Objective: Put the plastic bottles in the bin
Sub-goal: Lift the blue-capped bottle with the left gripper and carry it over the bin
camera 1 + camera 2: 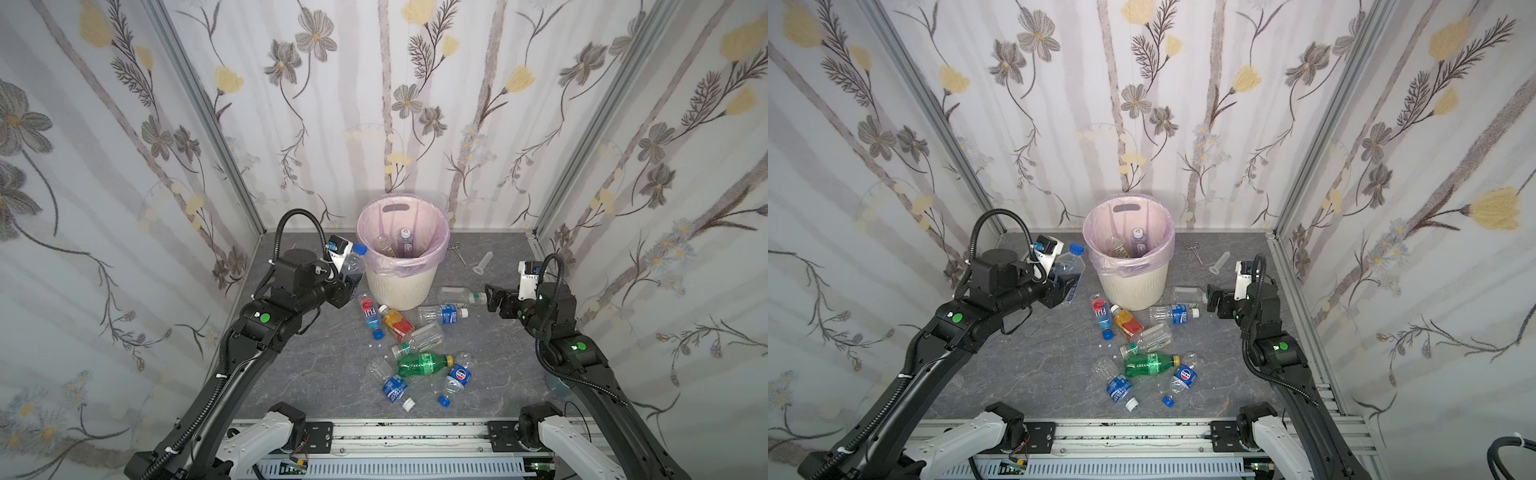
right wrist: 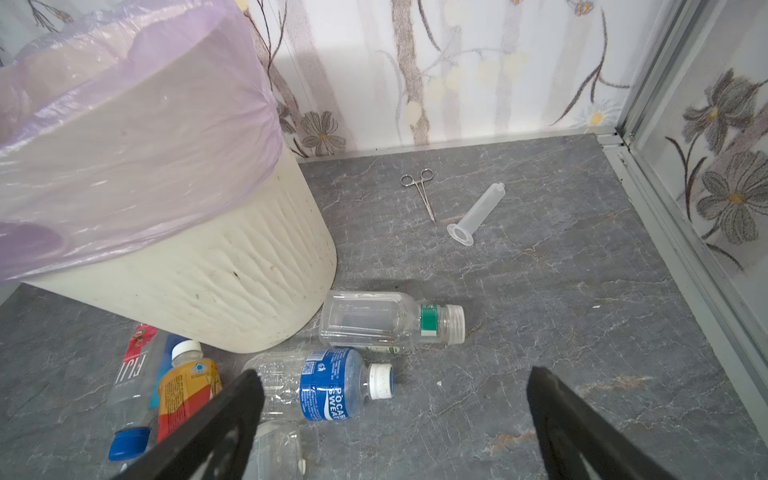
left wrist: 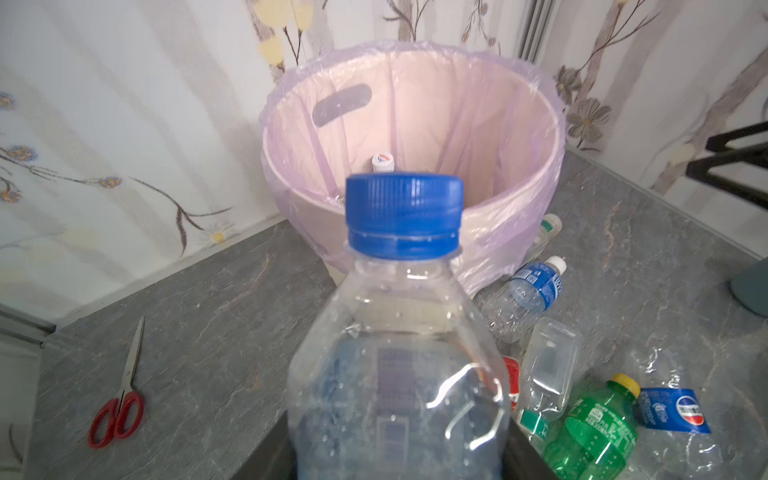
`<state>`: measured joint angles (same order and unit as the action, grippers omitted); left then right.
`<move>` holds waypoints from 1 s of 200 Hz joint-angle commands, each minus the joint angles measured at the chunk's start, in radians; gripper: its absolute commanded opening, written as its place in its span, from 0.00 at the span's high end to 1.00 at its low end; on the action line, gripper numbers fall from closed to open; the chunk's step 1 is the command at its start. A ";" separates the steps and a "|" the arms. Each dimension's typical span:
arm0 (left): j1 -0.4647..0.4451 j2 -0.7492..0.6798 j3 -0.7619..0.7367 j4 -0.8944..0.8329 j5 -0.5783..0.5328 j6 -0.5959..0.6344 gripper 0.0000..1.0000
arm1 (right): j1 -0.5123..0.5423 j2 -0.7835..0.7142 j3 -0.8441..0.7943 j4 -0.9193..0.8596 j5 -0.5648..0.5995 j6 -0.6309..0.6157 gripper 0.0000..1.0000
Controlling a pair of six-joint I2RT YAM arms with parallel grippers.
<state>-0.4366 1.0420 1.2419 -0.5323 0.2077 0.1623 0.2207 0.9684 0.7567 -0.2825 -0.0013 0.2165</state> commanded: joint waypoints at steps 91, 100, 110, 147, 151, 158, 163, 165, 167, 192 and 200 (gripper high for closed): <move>-0.017 0.339 0.358 0.211 -0.007 -0.197 0.47 | 0.003 0.024 0.071 -0.010 -0.058 0.004 0.01; -0.024 0.370 0.381 0.220 -0.026 -0.206 0.47 | 0.003 0.021 0.075 -0.013 -0.063 0.004 0.01; -0.026 0.401 0.409 0.228 -0.048 -0.216 0.49 | 0.004 0.017 0.077 -0.018 -0.066 0.006 0.01; -0.030 0.506 0.500 0.241 -0.140 -0.247 0.49 | 0.004 0.000 0.075 -0.027 -0.062 0.004 0.00; -0.030 0.515 0.507 0.241 -0.145 -0.251 0.49 | 0.004 -0.002 0.073 -0.029 -0.062 0.004 0.00; -0.030 0.531 0.520 0.241 -0.153 -0.262 0.49 | 0.005 -0.002 0.071 -0.029 -0.062 0.003 0.00; -0.030 0.541 0.526 0.242 -0.155 -0.270 0.49 | 0.005 -0.002 0.070 -0.029 -0.062 0.004 0.00; -0.030 0.545 0.528 0.241 -0.156 -0.273 0.49 | 0.005 -0.002 0.068 -0.030 -0.062 0.003 0.00; -0.030 0.548 0.530 0.241 -0.156 -0.275 0.49 | 0.004 -0.002 0.069 -0.031 -0.063 0.003 0.00; -0.036 0.581 0.546 0.242 -0.149 -0.292 0.48 | 0.004 -0.004 0.062 -0.028 -0.063 0.001 0.00; -0.041 0.588 0.546 0.242 -0.159 -0.291 0.47 | 0.004 -0.003 0.062 -0.026 -0.063 -0.001 0.00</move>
<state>-0.4686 1.6115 1.7744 -0.3325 0.0788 -0.1024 0.2241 0.9672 0.8219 -0.3183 -0.0532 0.2188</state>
